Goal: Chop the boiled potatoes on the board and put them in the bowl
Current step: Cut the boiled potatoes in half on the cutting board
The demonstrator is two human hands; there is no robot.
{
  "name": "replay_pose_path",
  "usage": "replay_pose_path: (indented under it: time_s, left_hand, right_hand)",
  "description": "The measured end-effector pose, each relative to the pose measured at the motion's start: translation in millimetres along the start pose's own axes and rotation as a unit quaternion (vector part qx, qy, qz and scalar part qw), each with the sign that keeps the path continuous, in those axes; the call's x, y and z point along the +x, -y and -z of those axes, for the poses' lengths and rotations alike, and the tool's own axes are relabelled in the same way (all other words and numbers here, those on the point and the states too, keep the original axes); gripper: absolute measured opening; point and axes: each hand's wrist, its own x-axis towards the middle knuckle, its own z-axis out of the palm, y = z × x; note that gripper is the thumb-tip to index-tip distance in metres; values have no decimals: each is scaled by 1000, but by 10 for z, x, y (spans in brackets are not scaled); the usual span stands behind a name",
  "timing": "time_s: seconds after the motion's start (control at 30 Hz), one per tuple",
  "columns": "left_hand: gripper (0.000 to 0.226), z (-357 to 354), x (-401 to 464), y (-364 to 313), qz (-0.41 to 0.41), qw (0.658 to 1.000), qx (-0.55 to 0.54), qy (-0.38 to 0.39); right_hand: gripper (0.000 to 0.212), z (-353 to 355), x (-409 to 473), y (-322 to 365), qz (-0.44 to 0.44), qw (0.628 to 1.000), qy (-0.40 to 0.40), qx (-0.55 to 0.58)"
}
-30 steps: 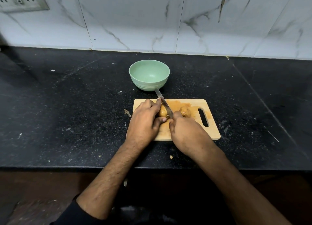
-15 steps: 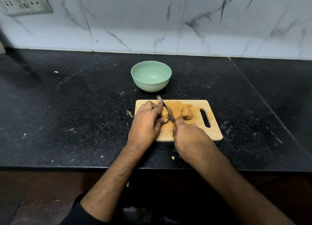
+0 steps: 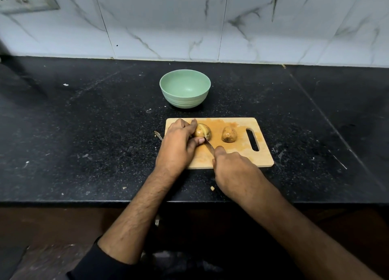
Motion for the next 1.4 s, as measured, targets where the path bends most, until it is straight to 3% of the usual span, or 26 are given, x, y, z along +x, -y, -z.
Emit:
replay_pose_path:
  time_s: [0.43,0.67,0.77,0.93,1.13,1.4]
  left_hand:
    - [51,-36,8,-32,14,1000,27,-1]
    - [56,1,12,-22,39,999,11,-8]
    - [58,14,-27,-22,32,999,6,-7]
    - [66,109,-86,-40,21,1000,6,-4]
    - [72,257,-80,-43,-1,995,92,49]
    - [41,239,78,-111,8,988,139,72]
  right_hand:
    - [16,66,-309,-267,24,999,20,15]
    - [29,130,-424,-382,15,998,42,43]
    - [29,205,-440,-412,13,997,-1,71]
    - [30,264,-232,-331,22,981,-142,132]
    - [26,24,-95,-177,43,981,-94,163]
    - [25,5,-62,-160,50,975,-119,181]
